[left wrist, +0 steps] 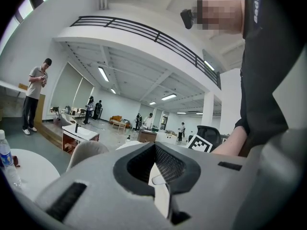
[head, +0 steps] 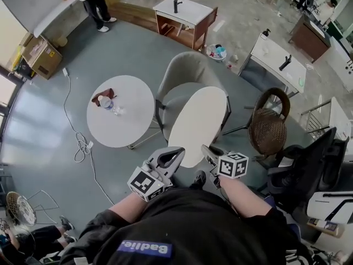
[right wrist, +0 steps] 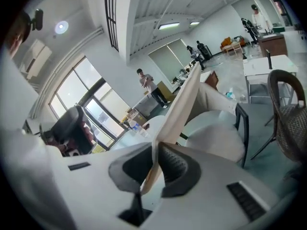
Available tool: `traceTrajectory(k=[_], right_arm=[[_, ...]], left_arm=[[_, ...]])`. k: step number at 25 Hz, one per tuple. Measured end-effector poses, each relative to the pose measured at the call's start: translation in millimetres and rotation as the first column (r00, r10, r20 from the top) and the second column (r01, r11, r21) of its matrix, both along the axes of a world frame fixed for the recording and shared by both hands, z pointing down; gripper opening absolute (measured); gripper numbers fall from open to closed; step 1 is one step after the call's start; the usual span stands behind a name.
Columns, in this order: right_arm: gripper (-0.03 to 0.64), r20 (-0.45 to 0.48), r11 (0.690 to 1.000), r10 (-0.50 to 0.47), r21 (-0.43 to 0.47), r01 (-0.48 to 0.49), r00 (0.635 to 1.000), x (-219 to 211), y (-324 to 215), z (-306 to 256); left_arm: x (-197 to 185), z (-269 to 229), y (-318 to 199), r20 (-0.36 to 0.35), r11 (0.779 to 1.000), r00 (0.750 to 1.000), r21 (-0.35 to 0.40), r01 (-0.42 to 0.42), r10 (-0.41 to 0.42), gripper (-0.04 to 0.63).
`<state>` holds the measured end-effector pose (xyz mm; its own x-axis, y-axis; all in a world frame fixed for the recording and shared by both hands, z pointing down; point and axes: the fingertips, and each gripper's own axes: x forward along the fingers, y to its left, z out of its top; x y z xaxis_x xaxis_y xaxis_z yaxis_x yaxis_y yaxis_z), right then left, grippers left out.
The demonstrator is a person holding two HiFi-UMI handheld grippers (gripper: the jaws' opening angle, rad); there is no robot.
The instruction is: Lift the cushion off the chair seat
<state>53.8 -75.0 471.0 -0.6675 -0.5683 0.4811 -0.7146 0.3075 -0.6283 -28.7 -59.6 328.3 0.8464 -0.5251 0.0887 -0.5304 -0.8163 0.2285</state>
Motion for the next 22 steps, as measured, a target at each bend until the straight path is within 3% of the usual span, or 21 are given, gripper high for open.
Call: traceTrajectory(k=[11, 22], right_arm=[[0.046, -0.001, 0.972, -0.118, 0.205, 0.116, 0.993, -10, 21, -98], [0.046, -0.036, 0.935, -0.176, 0.306, 0.178, 0.984, -15, 42, -127]], left_arm=[[15, -18, 14, -0.013, 1.0, 1.0, 0.015, -0.026, 0.026, 0.012], [22, -27, 28, -0.003, 0.998, 0.999, 0.036, -0.049, 0.049, 0.012]])
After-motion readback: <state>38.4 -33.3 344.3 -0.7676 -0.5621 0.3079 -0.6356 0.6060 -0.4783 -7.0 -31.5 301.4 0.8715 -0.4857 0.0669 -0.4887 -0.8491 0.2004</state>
